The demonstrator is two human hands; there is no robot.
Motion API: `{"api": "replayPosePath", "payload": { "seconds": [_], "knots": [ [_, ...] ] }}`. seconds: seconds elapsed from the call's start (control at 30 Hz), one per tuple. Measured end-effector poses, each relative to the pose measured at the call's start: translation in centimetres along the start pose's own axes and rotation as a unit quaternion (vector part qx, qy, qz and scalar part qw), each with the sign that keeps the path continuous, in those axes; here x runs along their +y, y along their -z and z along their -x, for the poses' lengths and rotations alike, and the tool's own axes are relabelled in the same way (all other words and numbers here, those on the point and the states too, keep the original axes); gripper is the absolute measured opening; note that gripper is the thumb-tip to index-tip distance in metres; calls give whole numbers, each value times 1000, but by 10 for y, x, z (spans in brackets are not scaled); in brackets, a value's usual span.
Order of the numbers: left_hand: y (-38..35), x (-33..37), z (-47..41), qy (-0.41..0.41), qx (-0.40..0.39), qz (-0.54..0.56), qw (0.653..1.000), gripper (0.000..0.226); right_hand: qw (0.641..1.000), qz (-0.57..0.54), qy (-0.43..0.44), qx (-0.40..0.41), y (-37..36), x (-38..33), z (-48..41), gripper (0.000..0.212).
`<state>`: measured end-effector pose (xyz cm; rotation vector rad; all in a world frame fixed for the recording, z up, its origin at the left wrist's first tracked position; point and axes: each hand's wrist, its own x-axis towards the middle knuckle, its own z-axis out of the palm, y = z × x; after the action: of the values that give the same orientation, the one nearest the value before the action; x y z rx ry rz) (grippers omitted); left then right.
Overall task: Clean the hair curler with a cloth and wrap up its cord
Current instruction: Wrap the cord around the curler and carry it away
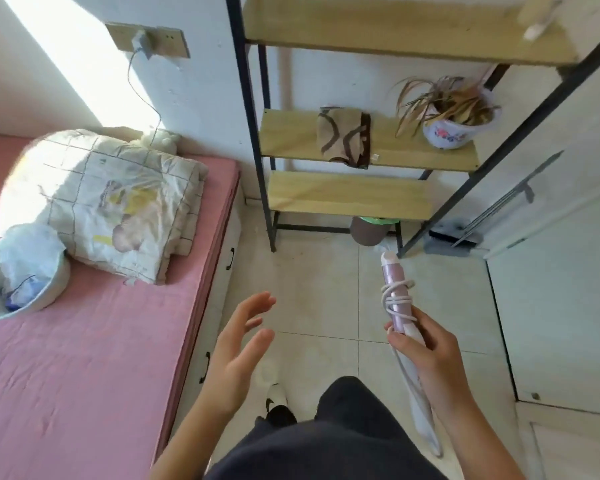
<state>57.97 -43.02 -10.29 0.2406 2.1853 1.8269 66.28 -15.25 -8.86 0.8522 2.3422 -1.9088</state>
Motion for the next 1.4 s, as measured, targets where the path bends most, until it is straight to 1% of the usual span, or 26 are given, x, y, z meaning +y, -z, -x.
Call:
{"api": "replayPosePath", "payload": {
  "seconds": [0.17,0.23,0.3,0.43,0.5,0.57,0.67,0.83,0.9,0.97,1.0,1.03,1.1,1.17,1.2,1.23,1.27,1.33,1.4],
  "knots": [
    [-35,13,-108,-6,-73,-20,997,52,996,-28,-30,81,42,10,-62,22],
    [-51,17,-154,-6,-85,-26,996,53,993,-37,-44,104,59,17,-99,30],
    [-68,26,-200,-10,-85,-34,996,53,991,-51,-46,111,74,12,-143,33],
    [-104,55,-280,-5,-84,-36,996,54,993,-69,-31,93,100,-24,-227,30],
    [-124,69,-319,-17,-73,-39,996,53,994,-87,-11,70,114,-52,-270,37],
    [-138,83,-354,-12,-65,-21,998,51,996,-81,12,40,126,-73,-310,36],
    [-146,105,-403,-29,-71,-19,997,51,996,-76,44,-3,143,-101,-362,39],
    [-133,149,-494,-121,-28,-38,992,44,986,-84,128,-64,160,-166,-442,42],
    [-124,160,-530,-162,-11,-91,982,39,980,-68,161,-92,161,-198,-476,46],
    [-113,168,-566,-179,7,-150,972,39,974,-32,192,-117,162,-235,-511,46],
    [-107,170,-582,-178,8,-175,968,43,970,-1,206,-127,161,-253,-528,46],
    [-100,170,-597,-172,1,-206,963,50,967,32,215,-134,159,-270,-545,48],
    [-87,165,-624,-140,-24,-292,946,70,958,110,231,-131,153,-299,-577,56],
    [-76,157,-648,-90,-26,-402,911,92,946,186,234,-129,145,-316,-608,65],
    [-73,154,-656,-78,-21,-452,888,98,932,238,240,-128,141,-323,-622,68],
    [-72,152,-661,-77,-18,-484,872,101,912,299,251,-128,137,-327,-636,70],
    [-72,150,-663,-82,-16,-500,862,102,885,359,266,-130,134,-329,-648,71],
    [-73,146,-664,-99,-9,-511,854,102,836,442,290,-147,126,-327,-665,69],
    [-75,147,-664,-103,2,-514,852,100,809,481,302,-154,119,-323,-676,67]
  ]
}}
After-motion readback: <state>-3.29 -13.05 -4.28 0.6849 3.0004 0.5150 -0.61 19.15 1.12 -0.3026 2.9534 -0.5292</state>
